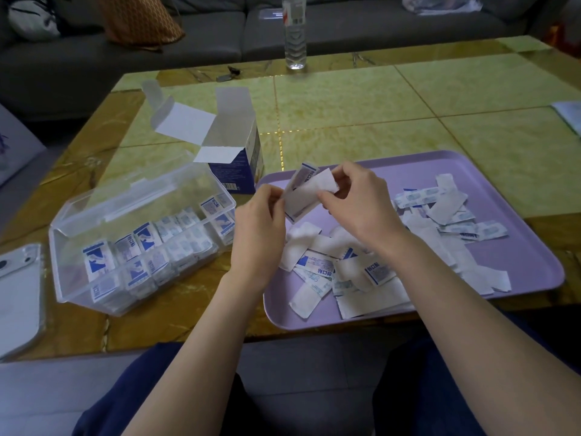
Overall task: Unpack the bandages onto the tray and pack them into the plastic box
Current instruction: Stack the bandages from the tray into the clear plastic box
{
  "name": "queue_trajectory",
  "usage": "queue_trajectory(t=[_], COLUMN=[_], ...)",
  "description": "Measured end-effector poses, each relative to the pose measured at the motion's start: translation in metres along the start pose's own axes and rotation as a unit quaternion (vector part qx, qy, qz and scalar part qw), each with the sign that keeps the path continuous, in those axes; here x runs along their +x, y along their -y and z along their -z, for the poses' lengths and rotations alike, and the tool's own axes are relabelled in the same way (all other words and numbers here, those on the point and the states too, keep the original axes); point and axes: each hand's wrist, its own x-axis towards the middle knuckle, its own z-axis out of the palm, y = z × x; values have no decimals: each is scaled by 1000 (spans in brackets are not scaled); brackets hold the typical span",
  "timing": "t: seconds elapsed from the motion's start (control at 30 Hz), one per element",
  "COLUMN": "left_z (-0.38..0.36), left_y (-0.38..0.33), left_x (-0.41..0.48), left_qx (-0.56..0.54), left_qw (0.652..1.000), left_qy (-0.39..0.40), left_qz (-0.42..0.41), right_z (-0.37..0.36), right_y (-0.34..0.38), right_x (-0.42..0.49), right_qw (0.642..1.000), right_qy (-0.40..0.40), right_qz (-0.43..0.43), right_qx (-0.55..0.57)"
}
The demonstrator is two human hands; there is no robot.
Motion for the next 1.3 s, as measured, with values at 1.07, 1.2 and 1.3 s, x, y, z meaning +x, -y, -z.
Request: queue_trajectory(t=[1.07,1.2,1.3], left_z=[-22,-23,-21], left_y=[11,7,10], left_x=[0,-1,-2], left_qx=[216,154,184], left_qw=[960,967,963], left_qy=[39,140,163], left_qz=[-173,-145,-109], right_z=[-6,-16,-17], right_y=[-6,-15,-18], right_x=[-10,-8,-3], right_qw=[973,968,976], right_qy=[136,164,126], right_qz=[76,44,22], right_qx=[-170,-182,-179])
